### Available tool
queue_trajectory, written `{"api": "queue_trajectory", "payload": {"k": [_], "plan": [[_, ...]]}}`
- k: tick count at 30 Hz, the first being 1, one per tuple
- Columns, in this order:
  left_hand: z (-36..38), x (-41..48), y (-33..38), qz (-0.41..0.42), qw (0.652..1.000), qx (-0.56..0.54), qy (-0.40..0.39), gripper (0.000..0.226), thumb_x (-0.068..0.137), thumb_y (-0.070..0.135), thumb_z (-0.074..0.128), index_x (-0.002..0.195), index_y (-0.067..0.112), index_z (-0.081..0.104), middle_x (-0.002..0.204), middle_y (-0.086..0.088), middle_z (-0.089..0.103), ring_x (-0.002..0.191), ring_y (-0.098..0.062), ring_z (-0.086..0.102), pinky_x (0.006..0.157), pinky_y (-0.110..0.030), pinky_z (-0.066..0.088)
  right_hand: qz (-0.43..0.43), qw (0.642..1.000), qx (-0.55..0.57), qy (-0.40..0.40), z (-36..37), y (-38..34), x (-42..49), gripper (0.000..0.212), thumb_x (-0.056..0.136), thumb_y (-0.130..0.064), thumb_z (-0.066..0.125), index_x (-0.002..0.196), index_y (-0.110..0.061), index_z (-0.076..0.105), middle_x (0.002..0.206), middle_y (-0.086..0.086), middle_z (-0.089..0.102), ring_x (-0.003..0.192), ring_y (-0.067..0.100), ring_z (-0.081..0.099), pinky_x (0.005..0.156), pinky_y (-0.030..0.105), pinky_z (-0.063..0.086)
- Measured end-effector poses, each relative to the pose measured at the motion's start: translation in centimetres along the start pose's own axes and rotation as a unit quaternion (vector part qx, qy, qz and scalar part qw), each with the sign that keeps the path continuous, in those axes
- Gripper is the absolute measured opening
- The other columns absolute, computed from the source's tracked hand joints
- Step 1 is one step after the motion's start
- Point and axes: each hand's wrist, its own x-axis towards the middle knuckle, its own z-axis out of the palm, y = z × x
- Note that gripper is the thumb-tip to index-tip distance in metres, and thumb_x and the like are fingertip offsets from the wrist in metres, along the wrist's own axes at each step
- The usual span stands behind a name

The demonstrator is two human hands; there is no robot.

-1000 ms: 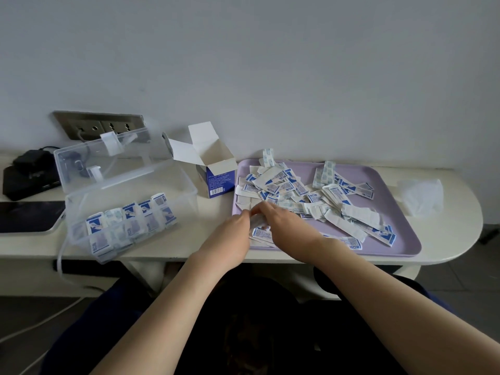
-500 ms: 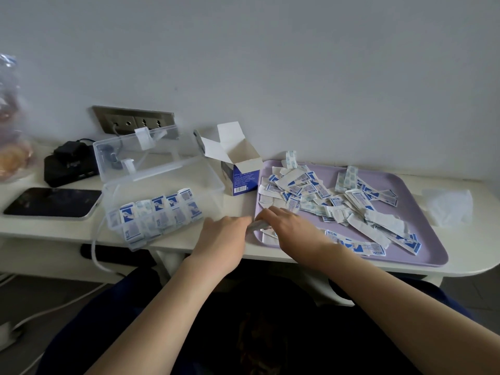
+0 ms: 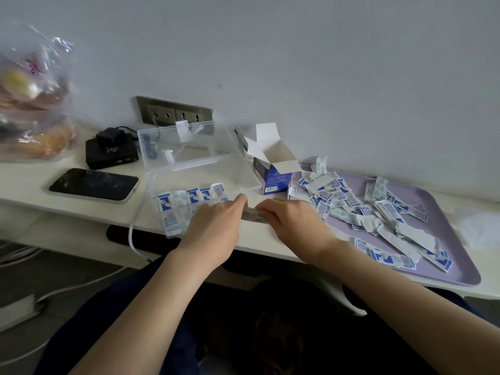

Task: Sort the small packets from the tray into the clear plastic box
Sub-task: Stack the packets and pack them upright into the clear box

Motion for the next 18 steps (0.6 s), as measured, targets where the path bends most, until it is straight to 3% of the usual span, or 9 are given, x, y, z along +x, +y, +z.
{"api": "queue_trajectory", "payload": {"k": [6,11,13,15,18], "plan": [[-2.0,-0.3,-3.5,-0.001,0.996,-0.035,0.084,0.017,0.095,0.009,0.047,0.099,0.021,0.058,0.079,0.004,0.068,0.074,-0.022,0.060,0.063,-0.027,0.029,-0.044,0.999,-0.017,0.000,-0.8,-2.9,2.7,0.024,0.095,-0.031,0.049,0.103,-0.020,0.068,0.092,0.003,0.066,0.084,0.025,0.059,0.070,0.041,0.048],[-3.3,-0.6,-6.2,-0.007,0.982,-0.060,0.179,0.009,0.092,0.016,0.058,0.099,0.011,0.057,0.078,-0.003,0.064,0.065,-0.021,0.047,0.067,-0.033,0.034,-0.030,0.999,0.043,-0.003,-1.1,-5.5,5.6,0.045,0.089,-0.048,0.042,0.079,-0.012,0.067,0.068,0.006,0.062,0.066,0.026,0.054,0.064,0.037,0.048],[-3.4,-0.6,-7.5,-0.042,0.986,-0.057,0.151,0.018,0.092,0.021,0.058,0.108,0.014,0.055,0.093,-0.001,0.064,0.079,-0.023,0.053,0.076,-0.038,0.038,-0.003,0.999,0.052,0.014,-0.8,-5.7,7.3,0.049,0.088,-0.047,0.041,0.065,-0.007,0.057,0.054,0.005,0.051,0.057,0.026,0.043,0.058,0.032,0.040],[-3.4,-0.8,-8.7,-0.074,0.993,-0.042,0.078,0.022,0.093,0.029,0.054,0.114,0.021,0.056,0.108,0.003,0.059,0.100,-0.022,0.052,0.085,-0.038,0.035,0.044,0.996,0.069,0.020,-0.2,-5.4,9.1,0.040,0.090,-0.030,0.050,0.060,-0.004,0.052,0.050,0.004,0.040,0.056,0.022,0.031,0.055,0.030,0.031],[-3.0,-1.1,-9.9,-0.079,0.997,0.008,0.004,0.021,0.094,0.037,0.051,0.110,0.028,0.060,0.112,0.006,0.053,0.110,-0.018,0.045,0.086,-0.033,0.031,0.119,0.991,0.063,-0.023,1.3,-4.8,11.4,0.031,0.087,-0.020,0.053,0.072,0.005,0.063,0.064,0.020,0.052,0.061,0.019,0.038,0.051,0.025,0.031]]}}
